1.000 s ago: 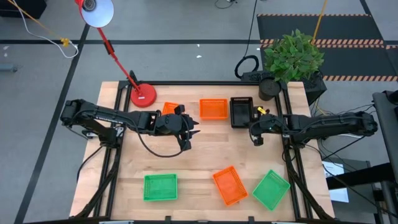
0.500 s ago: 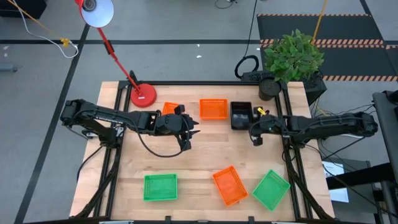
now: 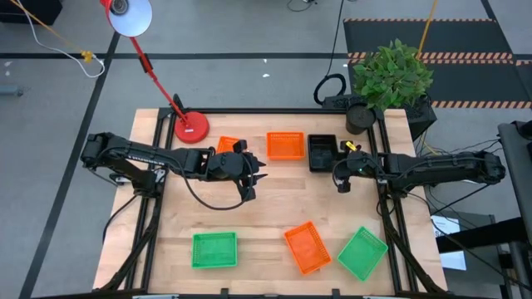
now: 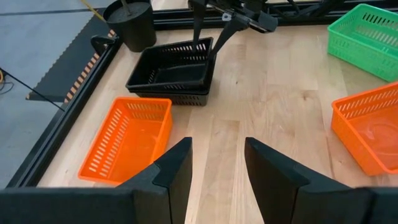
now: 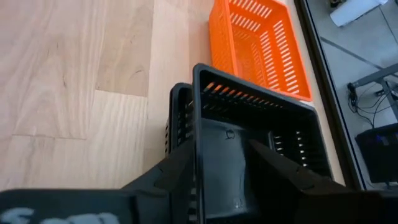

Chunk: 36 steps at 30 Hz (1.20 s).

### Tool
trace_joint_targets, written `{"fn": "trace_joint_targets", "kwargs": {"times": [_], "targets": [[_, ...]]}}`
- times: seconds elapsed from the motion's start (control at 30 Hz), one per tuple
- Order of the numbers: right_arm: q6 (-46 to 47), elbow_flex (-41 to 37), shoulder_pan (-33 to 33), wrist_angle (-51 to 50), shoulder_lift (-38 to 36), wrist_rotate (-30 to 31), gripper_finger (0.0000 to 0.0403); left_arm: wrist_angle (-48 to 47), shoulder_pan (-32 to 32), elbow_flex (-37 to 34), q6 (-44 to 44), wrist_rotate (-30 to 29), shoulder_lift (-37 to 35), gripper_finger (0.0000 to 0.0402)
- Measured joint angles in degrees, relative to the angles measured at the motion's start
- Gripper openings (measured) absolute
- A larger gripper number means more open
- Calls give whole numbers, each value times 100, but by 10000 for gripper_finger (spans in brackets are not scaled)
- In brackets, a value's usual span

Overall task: Stack baskets by color
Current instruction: Stack the black basket on top of the black basket, then stack the bottom orange basket on top of the right orange basket

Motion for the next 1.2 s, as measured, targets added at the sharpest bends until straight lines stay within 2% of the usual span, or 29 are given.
{"fn": "trace_joint_targets", "kwargs": {"times": [0.37,0.6,0.77,0.9,1.03,1.2], "targets": [[-195,2,0,316,-62,6,146,0,0,0,-8,0,0,147],[-264,13,0,236,-331,56,146,0,0,0,-16,0,0,147],[-269,13,49,587,-541,96,146,0,-1,0,-16,0,0,147],[138,30,289,1139,-670,99,146,7,-2,0,-28,0,0,147],[791,278,551,1116,-682,97,146,162,-139,0,-178,2,0,147],[1515,502,948,1104,-604,-165,146,573,-561,0,400,348,59,147]]}}
